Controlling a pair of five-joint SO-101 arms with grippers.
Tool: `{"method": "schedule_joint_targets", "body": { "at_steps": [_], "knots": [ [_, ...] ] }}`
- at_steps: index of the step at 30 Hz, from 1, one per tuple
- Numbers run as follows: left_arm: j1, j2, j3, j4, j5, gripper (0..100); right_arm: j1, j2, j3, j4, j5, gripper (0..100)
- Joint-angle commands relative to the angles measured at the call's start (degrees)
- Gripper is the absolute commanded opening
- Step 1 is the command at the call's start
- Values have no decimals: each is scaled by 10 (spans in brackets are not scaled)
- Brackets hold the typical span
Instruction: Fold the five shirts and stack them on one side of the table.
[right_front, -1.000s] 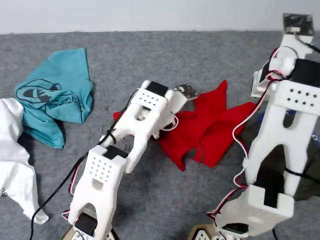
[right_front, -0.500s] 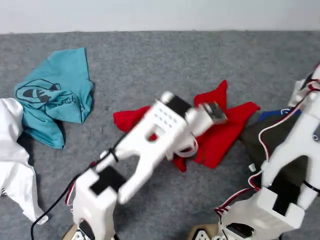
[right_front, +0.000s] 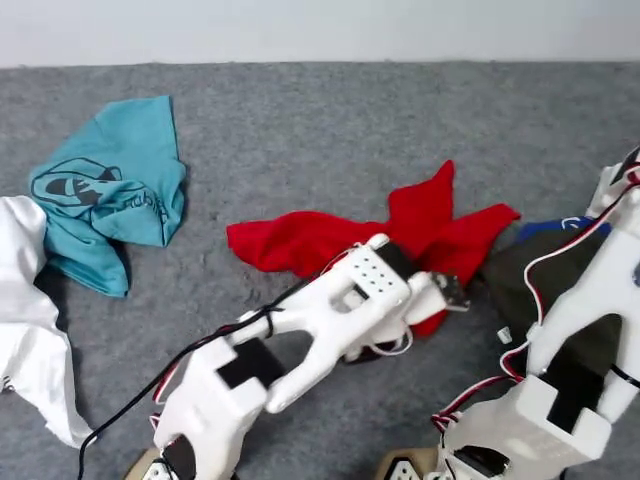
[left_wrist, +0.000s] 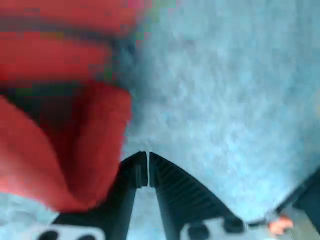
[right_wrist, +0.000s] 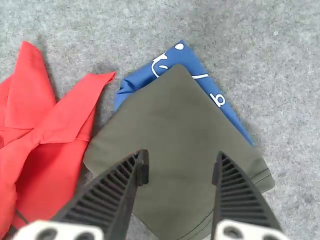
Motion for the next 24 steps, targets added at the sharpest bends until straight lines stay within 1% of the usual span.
{"method": "schedule_joint_targets", "body": {
  "at_steps": [1,4,7,9,16,18,20,24],
  "knots": [
    [-5,30,-101,16,24,16,5,-23,-18,23,7,216],
    [-20,74,-160,40,25,28,5,-23,1,22,7,216],
    [-25,92,-183,41,51,96,4,-23,40,19,7,216],
    [-21,91,-184,41,60,121,4,-23,60,19,7,216],
    [-20,91,-199,41,66,122,4,-27,69,7,7,216],
    [-20,91,-202,40,81,122,4,-27,69,7,7,216],
    [-21,91,-225,40,95,122,4,-25,69,8,7,216],
    [-21,98,-264,40,97,122,-4,-28,69,12,7,216]
  ]
}}
